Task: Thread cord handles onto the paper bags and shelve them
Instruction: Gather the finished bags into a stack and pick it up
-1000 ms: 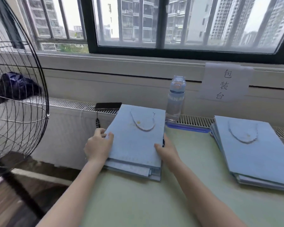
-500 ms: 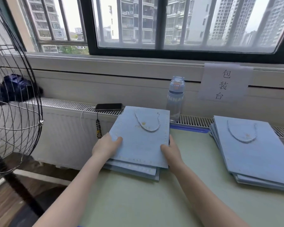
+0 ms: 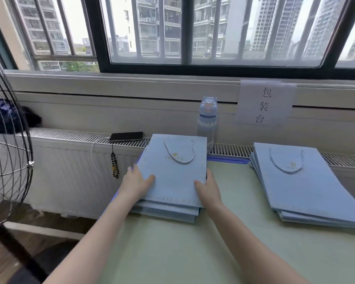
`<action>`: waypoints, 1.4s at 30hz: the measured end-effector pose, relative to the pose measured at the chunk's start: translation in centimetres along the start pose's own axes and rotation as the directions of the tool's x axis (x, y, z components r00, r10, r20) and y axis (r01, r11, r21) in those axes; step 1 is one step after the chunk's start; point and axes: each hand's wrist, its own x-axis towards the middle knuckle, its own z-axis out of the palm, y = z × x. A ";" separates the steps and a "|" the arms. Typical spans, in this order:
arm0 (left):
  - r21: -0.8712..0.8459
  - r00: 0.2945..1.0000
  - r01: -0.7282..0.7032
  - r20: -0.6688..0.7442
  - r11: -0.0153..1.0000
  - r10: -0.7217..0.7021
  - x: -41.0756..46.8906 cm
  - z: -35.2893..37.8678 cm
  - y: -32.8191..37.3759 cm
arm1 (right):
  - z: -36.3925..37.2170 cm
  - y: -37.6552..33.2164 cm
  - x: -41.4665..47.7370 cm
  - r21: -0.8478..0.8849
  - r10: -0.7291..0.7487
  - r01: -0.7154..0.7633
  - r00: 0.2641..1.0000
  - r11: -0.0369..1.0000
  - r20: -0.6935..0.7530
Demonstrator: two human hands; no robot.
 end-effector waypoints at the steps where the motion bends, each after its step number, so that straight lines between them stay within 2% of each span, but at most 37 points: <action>1: 0.035 0.996 -0.061 -0.056 0.997 0.063 -0.8 0.0 0.7 | -0.1 0.0 -0.1 0.014 -0.033 0.033 0.999 0.999 -0.031; 3: -0.002 0.957 -0.249 -0.150 0.968 0.246 -2.4 0.4 2.6 | -0.4 -0.4 -0.4 0.069 -0.116 0.122 0.990 0.990 -0.083; 5: -0.178 0.912 -0.406 -0.137 0.897 0.386 -4.1 0.7 5.1 | -0.7 -1.3 -0.7 0.139 -0.202 0.217 0.972 0.966 -0.117; 8: -0.367 0.874 -0.483 -0.144 0.795 0.465 -5.6 0.7 8.5 | -1.6 -3.0 -1.6 0.215 -0.301 0.337 0.936 0.917 -0.184; 9: -0.413 0.865 -0.497 -0.170 0.763 0.472 -5.9 0.6 9.4 | -2.0 -3.6 -2.1 0.260 -0.335 0.373 0.925 0.891 -0.181; 12: -0.528 0.830 -0.550 -0.260 0.647 0.494 -7.3 -0.1 11.7 | -3.7 -6.1 -4.1 0.419 -0.479 0.456 0.876 0.785 -0.057; 15: -0.650 0.816 -0.559 -0.322 0.514 0.481 -8.9 -1.4 13.1 | -4.8 -7.3 -5.1 0.342 -0.616 0.566 0.787 0.750 0.047; 18: -0.744 0.820 -0.549 -0.389 0.382 0.421 -9.6 -2.4 13.6 | -5.0 -7.1 -5.5 0.271 -0.652 0.604 0.746 0.749 0.139; 24: -0.746 0.802 -0.586 -0.478 0.317 0.358 -10.8 -3.0 13.0 | -5.1 -6.8 -6.3 0.157 -0.634 0.615 0.741 0.773 0.222; 29: -0.744 0.786 -0.613 -0.541 0.267 0.299 -11.0 -3.7 13.2 | -5.5 -7.8 -6.8 0.069 -0.705 0.711 0.670 0.699 0.232; 32: -0.765 0.813 -0.580 -0.524 0.279 0.254 -10.8 -3.6 13.6 | -5.9 -7.4 -6.5 0.037 -0.680 0.687 0.708 0.725 0.191; 36: -0.873 0.904 -0.413 -0.361 0.257 0.228 -10.3 -2.0 13.1 | -7.1 -5.8 -5.5 -0.093 -0.593 0.591 0.805 0.801 0.007; 39: -0.950 0.944 -0.234 -0.171 0.206 0.283 -9.6 -0.7 12.4 | -7.9 -4.4 -5.1 -0.223 -0.584 0.555 0.807 0.802 -0.092; 42: -0.993 0.948 -0.059 -0.023 0.105 0.317 -9.2 0.2 12.0 | -8.5 -3.5 -5.2 -0.291 -0.591 0.545 0.801 0.786 -0.098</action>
